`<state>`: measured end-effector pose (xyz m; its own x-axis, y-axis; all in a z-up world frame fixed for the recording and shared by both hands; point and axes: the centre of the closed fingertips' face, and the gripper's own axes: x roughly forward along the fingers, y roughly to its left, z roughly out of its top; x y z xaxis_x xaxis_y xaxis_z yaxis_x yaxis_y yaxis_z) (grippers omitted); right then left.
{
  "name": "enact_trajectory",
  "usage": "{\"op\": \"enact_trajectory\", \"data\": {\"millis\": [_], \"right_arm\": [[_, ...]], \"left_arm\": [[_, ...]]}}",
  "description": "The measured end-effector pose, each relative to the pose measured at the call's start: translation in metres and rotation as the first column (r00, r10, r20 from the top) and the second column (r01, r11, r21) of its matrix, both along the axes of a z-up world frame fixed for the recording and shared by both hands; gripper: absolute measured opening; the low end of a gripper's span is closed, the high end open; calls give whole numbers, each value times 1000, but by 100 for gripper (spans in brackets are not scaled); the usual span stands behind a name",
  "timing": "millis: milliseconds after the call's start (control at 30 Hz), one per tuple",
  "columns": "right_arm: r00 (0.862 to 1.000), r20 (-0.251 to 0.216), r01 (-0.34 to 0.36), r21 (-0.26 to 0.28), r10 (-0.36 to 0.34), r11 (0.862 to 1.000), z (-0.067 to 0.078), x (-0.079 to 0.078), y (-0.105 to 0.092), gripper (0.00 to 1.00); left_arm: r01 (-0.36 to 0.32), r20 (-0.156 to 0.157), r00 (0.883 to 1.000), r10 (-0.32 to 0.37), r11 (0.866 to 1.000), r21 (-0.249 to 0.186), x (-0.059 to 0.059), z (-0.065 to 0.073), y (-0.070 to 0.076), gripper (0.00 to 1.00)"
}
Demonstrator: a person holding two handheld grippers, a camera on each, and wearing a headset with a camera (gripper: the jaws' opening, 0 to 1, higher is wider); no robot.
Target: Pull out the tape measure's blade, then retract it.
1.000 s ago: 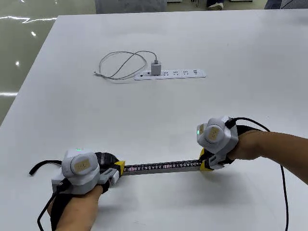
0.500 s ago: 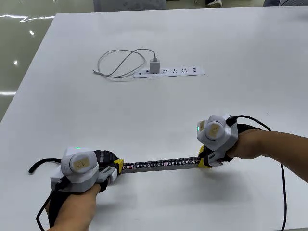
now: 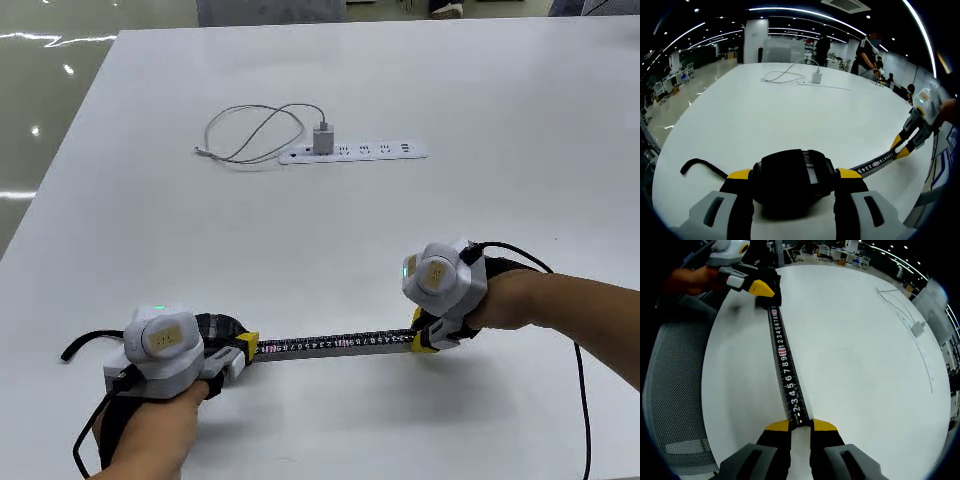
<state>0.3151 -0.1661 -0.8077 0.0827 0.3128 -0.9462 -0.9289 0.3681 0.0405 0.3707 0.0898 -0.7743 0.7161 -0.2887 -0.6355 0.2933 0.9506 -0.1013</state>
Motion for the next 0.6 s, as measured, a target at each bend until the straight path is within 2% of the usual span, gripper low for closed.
{"op": "enact_trajectory", "data": {"millis": [67,300,467,600], "right_arm": [[1000,10,-26,-1,26,1000,0,-1,1,10],[999,12,-48,-7,48,999,-1,-1,2,10],[990,37,-135,-1,135,991,-1,-3,3,9],[992,33,-120,9,119,993,0,-2,4,9]], "left_arm": [[2,1,1000,-2,1000,1,0,0,0,61],[5,1,1000,-5,1000,-1,0,0,0,61],[5,3,1000,-5,1000,0,0,0,0,61],[6,-1,1000,-6,1000,1,0,-1,0,61]]}}
